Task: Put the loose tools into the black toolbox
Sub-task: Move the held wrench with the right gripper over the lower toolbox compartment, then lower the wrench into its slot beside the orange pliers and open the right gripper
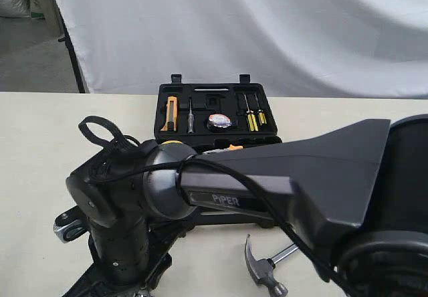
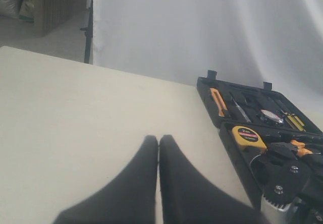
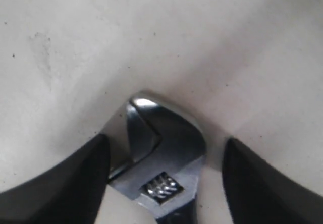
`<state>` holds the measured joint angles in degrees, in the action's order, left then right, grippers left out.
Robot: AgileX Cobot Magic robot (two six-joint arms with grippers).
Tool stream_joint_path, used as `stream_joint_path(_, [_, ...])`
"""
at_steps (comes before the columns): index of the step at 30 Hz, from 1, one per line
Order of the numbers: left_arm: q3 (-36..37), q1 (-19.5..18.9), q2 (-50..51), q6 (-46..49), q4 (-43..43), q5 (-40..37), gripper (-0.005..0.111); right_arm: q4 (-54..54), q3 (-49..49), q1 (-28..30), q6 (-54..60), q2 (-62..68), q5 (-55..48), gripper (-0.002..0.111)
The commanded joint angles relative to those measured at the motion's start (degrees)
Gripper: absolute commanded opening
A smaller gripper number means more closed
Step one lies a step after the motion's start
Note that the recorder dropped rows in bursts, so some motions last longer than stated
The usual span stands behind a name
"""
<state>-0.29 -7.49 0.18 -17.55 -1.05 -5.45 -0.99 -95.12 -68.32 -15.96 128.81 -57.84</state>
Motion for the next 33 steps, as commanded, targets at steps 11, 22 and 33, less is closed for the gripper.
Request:
stream_joint_path(11, [-0.15, -1.45, -0.18, -0.27, -0.25, 0.41, 0.001, -3.69, 0.61, 0.14, 15.96, -0.78, -3.45, 0.0])
stream_joint_path(22, [-0.15, -1.45, -0.18, -0.27, -0.25, 0.41, 0.001, 12.63, 0.61, 0.28, 14.21, -8.85, -5.96, 0.0])
stream_joint_path(33, [-0.15, -1.45, -0.18, -0.27, -0.25, 0.41, 0.001, 24.79, 0.61, 7.43, 9.17, -9.15, -5.98, 0.0])
